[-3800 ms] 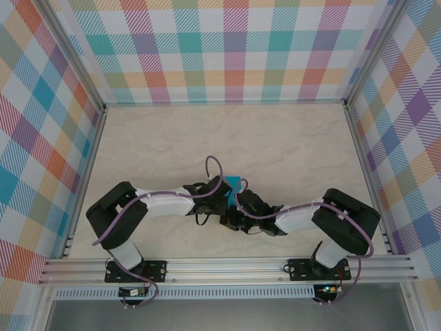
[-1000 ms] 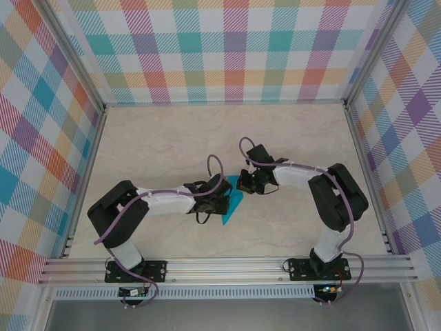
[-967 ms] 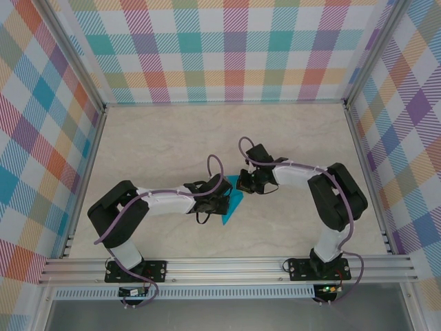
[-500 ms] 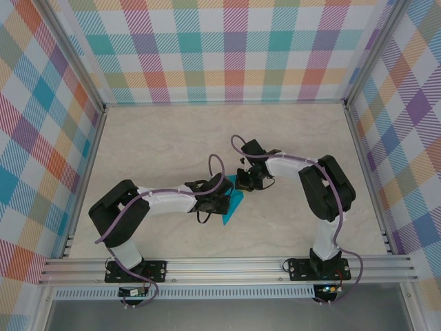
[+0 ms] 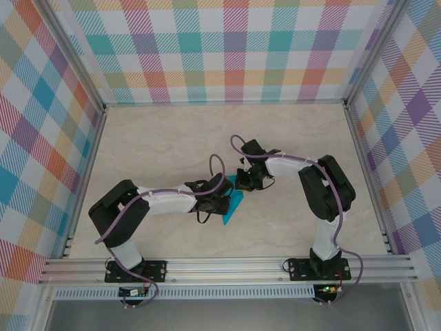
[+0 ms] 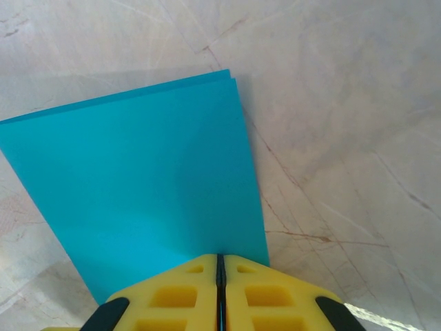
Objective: Fold a paper plane with a square sheet of paper (pick it up from the middle)
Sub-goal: Third fold the triangle at the center of the table.
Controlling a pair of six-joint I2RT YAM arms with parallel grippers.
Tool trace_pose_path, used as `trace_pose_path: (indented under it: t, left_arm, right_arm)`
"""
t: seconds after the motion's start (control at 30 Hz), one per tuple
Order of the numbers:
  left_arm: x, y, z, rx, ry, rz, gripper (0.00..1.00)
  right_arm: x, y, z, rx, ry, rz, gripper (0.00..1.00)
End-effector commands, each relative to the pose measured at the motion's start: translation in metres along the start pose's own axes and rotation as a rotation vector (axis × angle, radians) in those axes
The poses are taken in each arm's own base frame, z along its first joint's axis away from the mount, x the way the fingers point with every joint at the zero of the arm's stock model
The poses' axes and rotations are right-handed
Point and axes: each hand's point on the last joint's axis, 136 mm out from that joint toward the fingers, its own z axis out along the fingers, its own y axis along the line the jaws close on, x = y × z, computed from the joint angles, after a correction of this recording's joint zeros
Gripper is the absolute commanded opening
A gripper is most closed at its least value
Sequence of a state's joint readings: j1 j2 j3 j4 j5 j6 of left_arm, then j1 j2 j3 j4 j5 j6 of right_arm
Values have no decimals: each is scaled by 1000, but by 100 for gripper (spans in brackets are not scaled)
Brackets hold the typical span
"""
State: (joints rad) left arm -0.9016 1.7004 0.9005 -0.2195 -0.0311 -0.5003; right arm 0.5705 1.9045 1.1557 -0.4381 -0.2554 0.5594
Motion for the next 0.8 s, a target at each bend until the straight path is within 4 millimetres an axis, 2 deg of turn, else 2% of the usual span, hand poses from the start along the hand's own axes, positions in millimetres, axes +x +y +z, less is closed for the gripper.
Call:
trace_pose_path:
  t: [0.0, 0.6, 0.77]
  left_arm:
    - [-7, -5, -13, 14, -22, 20, 10]
    - [-15, -6, -15, 12, -56, 28, 10]
    - [-11, -3, -12, 3, -44, 34, 10]
  right_arm:
    - [15, -21, 13, 82, 67, 12, 10]
    - [15, -17, 14, 63, 74, 23, 10]
    - [15, -18, 14, 66, 72, 25, 10]
